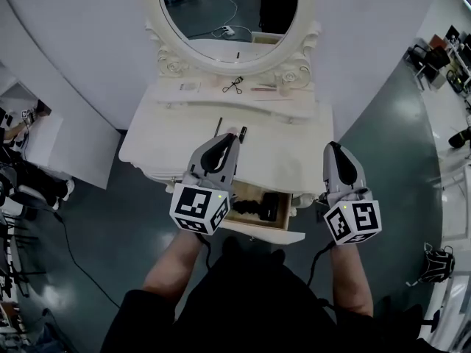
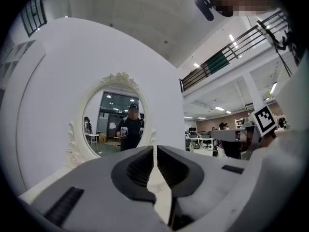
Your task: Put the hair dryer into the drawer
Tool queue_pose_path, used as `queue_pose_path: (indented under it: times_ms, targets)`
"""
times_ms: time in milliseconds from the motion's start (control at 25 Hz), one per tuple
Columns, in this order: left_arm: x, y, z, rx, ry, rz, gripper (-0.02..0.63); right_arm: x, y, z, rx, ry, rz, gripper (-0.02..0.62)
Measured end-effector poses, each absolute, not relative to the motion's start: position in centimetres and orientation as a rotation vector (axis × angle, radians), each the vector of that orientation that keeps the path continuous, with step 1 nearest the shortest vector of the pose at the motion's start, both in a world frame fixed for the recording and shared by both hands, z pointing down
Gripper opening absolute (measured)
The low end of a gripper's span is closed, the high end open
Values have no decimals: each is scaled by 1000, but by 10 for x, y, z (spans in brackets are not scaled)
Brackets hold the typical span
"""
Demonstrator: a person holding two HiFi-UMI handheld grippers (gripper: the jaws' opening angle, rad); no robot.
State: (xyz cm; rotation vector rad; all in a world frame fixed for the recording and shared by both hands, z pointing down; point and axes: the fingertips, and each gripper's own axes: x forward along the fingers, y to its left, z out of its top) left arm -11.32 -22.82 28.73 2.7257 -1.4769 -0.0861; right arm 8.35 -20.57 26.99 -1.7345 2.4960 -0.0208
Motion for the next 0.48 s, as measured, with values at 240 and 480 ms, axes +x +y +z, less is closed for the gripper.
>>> queue_pose_path:
  times_ms: [240, 480]
  targets:
    - [-120, -226, 283, 2723, -1516, -88, 21, 76, -195, 257, -1708, 2510, 36, 5]
    - [-121, -225, 283, 2726, -1521, -96, 21, 76, -195, 256, -1703, 2513, 43, 5]
